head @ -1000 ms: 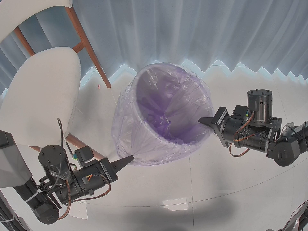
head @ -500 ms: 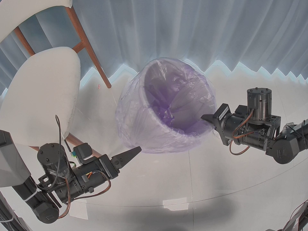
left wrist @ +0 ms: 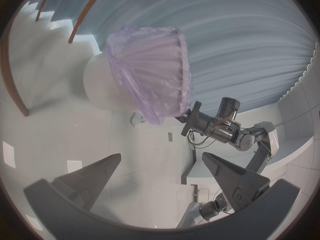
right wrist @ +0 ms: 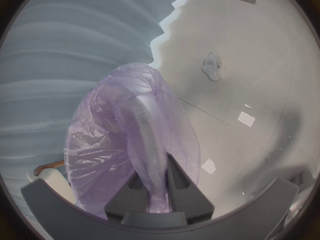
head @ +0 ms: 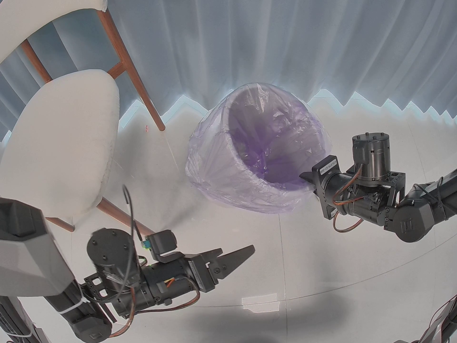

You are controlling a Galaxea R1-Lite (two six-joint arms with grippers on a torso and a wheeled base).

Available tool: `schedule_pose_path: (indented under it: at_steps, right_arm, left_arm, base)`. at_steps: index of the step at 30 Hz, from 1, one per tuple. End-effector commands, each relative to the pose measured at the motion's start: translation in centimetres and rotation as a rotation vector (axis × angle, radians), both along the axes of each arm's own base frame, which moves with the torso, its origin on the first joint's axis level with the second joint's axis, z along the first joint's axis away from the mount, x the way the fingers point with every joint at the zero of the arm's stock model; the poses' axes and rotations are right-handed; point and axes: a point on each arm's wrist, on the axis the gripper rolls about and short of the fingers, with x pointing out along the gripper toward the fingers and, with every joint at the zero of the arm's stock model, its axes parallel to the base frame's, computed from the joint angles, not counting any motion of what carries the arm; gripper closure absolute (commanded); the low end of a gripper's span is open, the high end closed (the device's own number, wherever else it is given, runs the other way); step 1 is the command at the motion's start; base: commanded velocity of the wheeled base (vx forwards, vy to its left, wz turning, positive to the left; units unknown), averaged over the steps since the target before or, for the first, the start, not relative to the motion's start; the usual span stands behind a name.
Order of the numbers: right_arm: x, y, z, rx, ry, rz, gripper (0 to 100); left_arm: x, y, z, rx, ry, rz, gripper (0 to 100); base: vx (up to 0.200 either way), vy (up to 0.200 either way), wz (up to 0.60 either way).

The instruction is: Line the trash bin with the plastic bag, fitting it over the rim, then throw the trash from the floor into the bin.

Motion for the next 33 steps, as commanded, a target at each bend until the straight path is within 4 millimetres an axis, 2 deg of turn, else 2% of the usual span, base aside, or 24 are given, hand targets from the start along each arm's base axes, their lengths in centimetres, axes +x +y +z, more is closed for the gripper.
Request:
schedule_pose_path:
  at_steps: [1,4,6,10,18,23,31,32,33]
  right_arm:
    - [-0.3,-0.1,0.2,0.023,0.028,-0.015,100]
    - [-0.5,-0.2,0.4,0.025,0.028,-0.014,100]
    - [-0.7,-0.3,0.7,0.03,0.02,-0.012,100]
    - [-1.4,-0.2,0.8,0.031,0.021,-0.001,100]
    - [-3.0,0.0,0.4,0.018,0.038,0.032,100]
    - [-3.0,0.0,0.4,0.018,0.037,0.032,100]
    - [-3.2,-0.1,0.7,0.02,0.03,0.035,100]
    - [-3.2,-0.1,0.9,0.021,0.025,0.034,100]
    - [-3.2,-0.1,0.8,0.019,0.027,0.034,100]
  left_arm:
    - [0.7,-2.7,-2.2,0.032,0.028,-0.051,0]
    - [1.1,-3.5,-2.8,0.036,0.03,-0.057,0]
    - [2.1,-4.5,-3.4,0.028,0.024,-0.051,0]
    - [3.8,-5.1,-4.0,0.016,0.014,0.0,0]
    - [6.7,-6.1,-3.6,-0.045,-0.038,0.047,0]
    - [7.2,-6.4,-3.0,-0.087,-0.032,0.023,0]
    - [7.7,-6.7,-3.3,-0.126,0.024,0.037,0]
    - [7.8,-6.7,-3.4,-0.127,0.025,0.037,100]
    - [7.8,-6.7,-3.4,-0.128,0.024,0.037,100]
  base:
    - [0.0,0.0,0.0]
    - [0.0,0.0,0.0]
    - [0.0,0.0,0.0]
    - [0.0,0.0,0.0]
    - [0.0,0.0,0.0]
    - [0.0,0.0,0.0]
    - [0.0,0.0,0.0]
    - [0.0,0.0,0.0]
    - [0.0,0.0,0.0]
